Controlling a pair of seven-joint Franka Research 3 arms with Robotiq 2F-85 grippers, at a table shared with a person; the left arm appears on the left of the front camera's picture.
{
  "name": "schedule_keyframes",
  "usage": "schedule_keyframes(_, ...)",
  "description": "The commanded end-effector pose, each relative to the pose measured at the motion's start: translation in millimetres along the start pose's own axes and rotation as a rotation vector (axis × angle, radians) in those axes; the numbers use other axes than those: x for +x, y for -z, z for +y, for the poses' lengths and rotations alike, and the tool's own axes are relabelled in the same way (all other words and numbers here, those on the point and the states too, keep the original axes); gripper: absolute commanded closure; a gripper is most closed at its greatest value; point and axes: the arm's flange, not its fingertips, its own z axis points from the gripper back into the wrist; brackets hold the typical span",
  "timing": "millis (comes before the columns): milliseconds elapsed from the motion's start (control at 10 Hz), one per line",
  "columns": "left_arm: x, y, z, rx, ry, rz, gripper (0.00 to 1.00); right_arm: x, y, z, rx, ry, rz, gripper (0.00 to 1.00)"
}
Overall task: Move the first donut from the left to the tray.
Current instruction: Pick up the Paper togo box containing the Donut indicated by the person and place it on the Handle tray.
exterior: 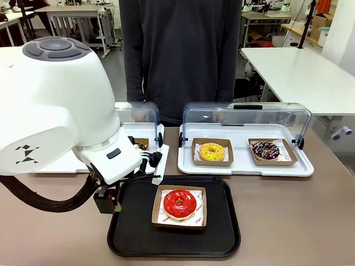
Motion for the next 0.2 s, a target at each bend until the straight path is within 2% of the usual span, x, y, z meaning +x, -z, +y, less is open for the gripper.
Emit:
schedule_keyframes(0,3.4,1.1,-0.9,0.007,-0.011,-0.006,0.0,3.2,1.1,-2.0,-0.001,-0.021,-0.03,0.0)
schedule_keyframes(100,3.4,1.1,-0.9,0.007,-0.011,-0.006,0.0,3.2,1.1,-2.0,-0.001,-0.021,-0.03,0.0)
